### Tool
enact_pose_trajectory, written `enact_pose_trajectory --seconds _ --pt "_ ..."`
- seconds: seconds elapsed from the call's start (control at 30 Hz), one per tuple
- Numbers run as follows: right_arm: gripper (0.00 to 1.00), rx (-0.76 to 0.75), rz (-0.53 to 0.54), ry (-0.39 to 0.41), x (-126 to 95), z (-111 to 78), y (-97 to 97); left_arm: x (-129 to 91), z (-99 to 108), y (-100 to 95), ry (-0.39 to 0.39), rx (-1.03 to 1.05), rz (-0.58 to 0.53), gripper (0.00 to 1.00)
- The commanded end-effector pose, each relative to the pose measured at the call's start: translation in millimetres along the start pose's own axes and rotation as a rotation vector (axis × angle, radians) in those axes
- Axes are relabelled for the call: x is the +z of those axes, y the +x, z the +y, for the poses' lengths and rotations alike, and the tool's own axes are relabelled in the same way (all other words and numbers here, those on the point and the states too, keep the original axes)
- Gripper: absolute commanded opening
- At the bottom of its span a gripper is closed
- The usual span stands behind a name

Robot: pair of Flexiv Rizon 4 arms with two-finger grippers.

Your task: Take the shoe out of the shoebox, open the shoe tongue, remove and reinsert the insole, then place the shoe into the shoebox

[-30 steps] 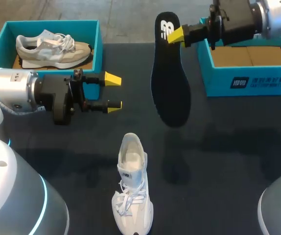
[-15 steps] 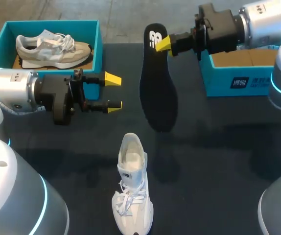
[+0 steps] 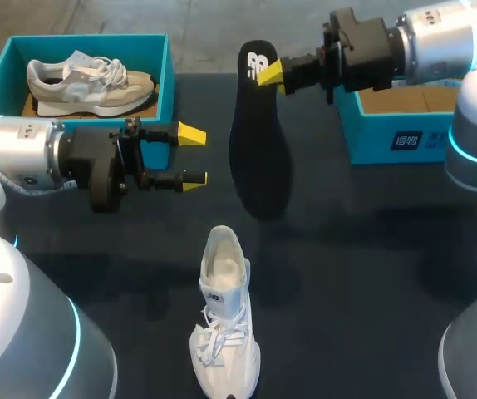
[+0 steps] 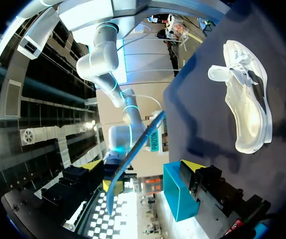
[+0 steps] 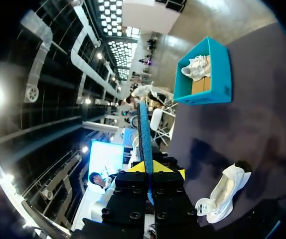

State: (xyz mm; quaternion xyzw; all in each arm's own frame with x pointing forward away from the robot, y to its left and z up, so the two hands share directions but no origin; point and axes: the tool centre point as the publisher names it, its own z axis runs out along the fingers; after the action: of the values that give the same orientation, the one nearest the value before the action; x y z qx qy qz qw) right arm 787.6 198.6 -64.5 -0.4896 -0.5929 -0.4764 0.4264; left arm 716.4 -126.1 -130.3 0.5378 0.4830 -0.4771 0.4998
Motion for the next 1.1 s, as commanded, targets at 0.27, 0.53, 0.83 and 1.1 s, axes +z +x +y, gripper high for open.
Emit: enact_pose_trajectory --seconds 0.27,0.53,0.83,1.1 --pt "0.00 0.025 0.028 -0.040 17 6.3 -13.9 1 0 0.6 -0.002 0.002 -0.001 1.00" --pt "0.00 0.041 0.039 -0.060 19 6.8 -19.5 1 0 0.6 -0.002 0.002 -0.001 1.00" --pt "0.00 0.043 0.039 -0.061 19 6.8 -19.8 1 0 0.6 -0.002 0.002 -0.001 1.00" --pt "0.00 0.043 0.039 -0.061 19 6.8 -19.8 3 11 5.2 0.013 0.012 -0.013 1.00"
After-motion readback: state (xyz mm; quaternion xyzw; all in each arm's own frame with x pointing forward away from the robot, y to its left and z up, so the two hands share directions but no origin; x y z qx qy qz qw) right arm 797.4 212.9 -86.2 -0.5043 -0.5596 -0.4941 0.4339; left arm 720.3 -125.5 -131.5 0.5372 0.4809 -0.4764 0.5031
